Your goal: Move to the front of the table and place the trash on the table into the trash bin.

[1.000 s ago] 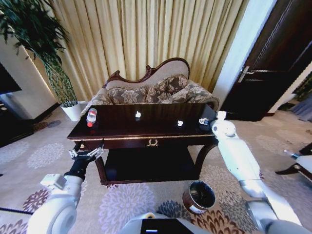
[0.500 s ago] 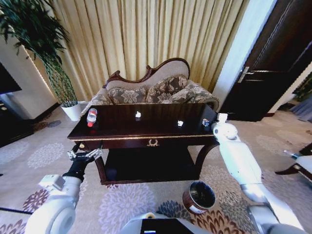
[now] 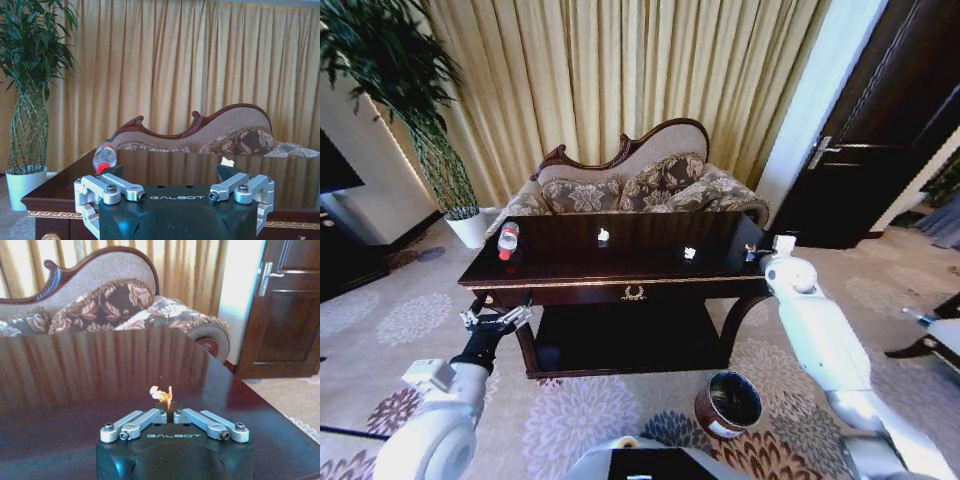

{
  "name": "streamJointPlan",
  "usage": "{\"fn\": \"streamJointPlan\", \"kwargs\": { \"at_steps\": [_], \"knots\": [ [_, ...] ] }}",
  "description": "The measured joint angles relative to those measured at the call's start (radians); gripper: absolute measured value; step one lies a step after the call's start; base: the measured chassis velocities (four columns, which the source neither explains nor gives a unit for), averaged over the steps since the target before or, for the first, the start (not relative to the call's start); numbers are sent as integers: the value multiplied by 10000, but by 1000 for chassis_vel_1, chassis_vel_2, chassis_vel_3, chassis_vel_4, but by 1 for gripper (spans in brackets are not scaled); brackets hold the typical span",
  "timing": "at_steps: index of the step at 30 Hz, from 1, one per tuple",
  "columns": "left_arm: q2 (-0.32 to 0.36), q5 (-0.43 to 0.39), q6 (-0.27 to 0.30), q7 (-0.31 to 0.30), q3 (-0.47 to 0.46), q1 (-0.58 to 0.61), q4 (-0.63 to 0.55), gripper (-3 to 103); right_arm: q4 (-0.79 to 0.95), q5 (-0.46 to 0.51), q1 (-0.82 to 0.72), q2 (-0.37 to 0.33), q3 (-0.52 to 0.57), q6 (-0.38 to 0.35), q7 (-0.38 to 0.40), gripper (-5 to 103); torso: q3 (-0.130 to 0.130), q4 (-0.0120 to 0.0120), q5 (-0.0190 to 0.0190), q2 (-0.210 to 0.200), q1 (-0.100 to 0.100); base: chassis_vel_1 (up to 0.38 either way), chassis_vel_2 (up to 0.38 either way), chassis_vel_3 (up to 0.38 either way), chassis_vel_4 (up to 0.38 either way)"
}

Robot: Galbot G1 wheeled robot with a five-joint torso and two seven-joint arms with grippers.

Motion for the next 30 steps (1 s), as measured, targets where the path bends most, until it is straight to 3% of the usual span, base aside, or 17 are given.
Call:
{"fn": "streamJointPlan", "kwargs": {
  "at_steps": [9, 12, 17, 18, 20, 22, 23, 30],
  "knots": [
    [34, 7, 2, 2, 134, -62, 0, 100, 1255, 443, -550, -203, 273, 113, 306, 1, 0, 4, -3, 0, 0, 0, 0, 0, 0],
    [114, -59, 14, -72, 94, -189, 1, 100, 2159, 713, -1028, -271, 409, 456, 421, 1, 0, 1, -1, 0, 0, 0, 0, 0, 0],
    [231, -228, 236, -339, -76, -356, 0, 100, 4437, 249, -2698, -245, 623, 2192, 384, 1, -1, 1, -4, 0, -1, 0, 0, 0, 0],
    [231, -228, 236, -339, -76, -356, 0, 100, 4437, 249, -2698, -245, 623, 2192, 384, 1, -1, 1, -4, 0, -1, 0, 0, 0, 0],
    [210, -229, 244, -355, -46, -365, 1, 100, 5169, -336, -3562, -149, 678, 2975, 88, 1, -1, 1, -2, 0, -1, 0, 0, 0, 0],
    [206, -229, 244, -355, -38, -368, 1, 100, 5292, -432, -3717, -132, 687, 3098, 27, 1, 0, 1, -2, 0, -1, 0, 0, 0, 0],
    [170, -230, 245, -358, -2, -413, 1, 100, 6013, -862, -4619, -18, 757, 3531, -140, 1, -1, -1, 1, 0, -1, 0, 0, 0, 0],
    [106, -265, 245, -360, 44, -456, 1, 100, 7040, -865, -5207, 203, 863, 3305, 219, 1, -1, 3, -4, 1, -1, 0, 0, 0, 0]
  ]
}}
